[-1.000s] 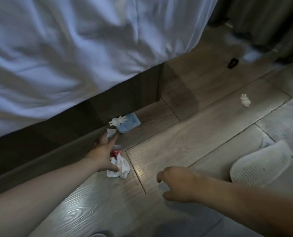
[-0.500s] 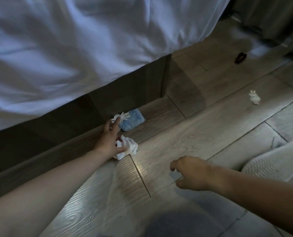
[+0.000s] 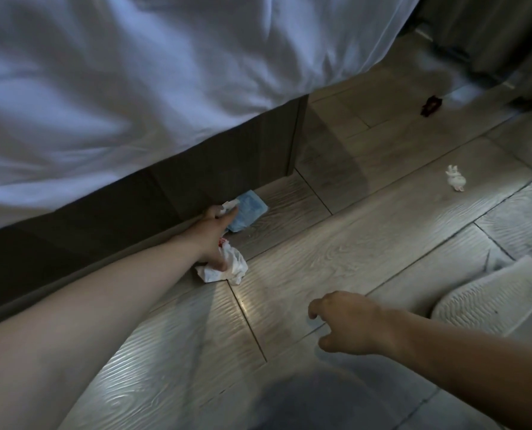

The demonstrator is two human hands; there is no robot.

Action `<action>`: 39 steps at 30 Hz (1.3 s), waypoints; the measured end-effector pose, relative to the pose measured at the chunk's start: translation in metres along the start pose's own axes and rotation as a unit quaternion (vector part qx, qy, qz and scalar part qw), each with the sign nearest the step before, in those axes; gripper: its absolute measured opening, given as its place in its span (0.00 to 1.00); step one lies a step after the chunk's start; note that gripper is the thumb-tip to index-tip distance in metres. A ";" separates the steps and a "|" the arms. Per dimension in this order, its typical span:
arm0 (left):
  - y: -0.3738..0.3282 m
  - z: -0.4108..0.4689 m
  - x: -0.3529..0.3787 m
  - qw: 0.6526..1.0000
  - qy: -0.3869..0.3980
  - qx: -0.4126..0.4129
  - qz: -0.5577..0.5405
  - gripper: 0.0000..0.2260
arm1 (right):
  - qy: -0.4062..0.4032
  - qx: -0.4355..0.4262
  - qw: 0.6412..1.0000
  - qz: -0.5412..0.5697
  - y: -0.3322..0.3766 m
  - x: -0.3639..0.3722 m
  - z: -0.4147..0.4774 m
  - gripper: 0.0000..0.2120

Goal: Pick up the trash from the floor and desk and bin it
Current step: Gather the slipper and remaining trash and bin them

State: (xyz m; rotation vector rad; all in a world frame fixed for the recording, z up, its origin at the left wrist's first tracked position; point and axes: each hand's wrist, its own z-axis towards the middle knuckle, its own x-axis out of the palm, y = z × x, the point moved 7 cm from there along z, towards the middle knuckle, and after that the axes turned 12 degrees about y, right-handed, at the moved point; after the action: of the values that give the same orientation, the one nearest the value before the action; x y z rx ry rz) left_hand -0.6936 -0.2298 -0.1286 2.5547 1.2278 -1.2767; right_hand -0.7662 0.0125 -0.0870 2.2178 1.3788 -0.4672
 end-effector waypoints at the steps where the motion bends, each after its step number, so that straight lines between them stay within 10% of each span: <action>1: 0.001 0.001 0.000 1.000 0.013 -0.012 0.004 0.54 | 0.001 0.000 1.000 -0.001 -0.001 0.000 0.001 0.24; 18: 0.005 -0.003 0.003 0.997 -0.057 -0.005 -0.061 0.33 | 0.003 0.036 0.999 0.040 -0.041 -0.004 -0.004 0.24; 26: 0.005 0.006 0.002 0.998 0.011 -0.027 -0.055 0.59 | 0.011 0.036 0.998 0.042 -0.043 0.002 -0.001 0.24; 39: 0.000 0.016 0.000 1.000 0.030 -0.007 0.004 0.60 | 0.002 0.089 0.994 0.060 -0.079 0.000 -0.006 0.25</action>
State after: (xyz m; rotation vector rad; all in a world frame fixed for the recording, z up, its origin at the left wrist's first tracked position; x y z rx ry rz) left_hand -0.7042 -0.2349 -0.1393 2.6038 1.2310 -1.1929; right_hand -0.8374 0.0451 -0.0993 2.4283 1.2394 -0.5620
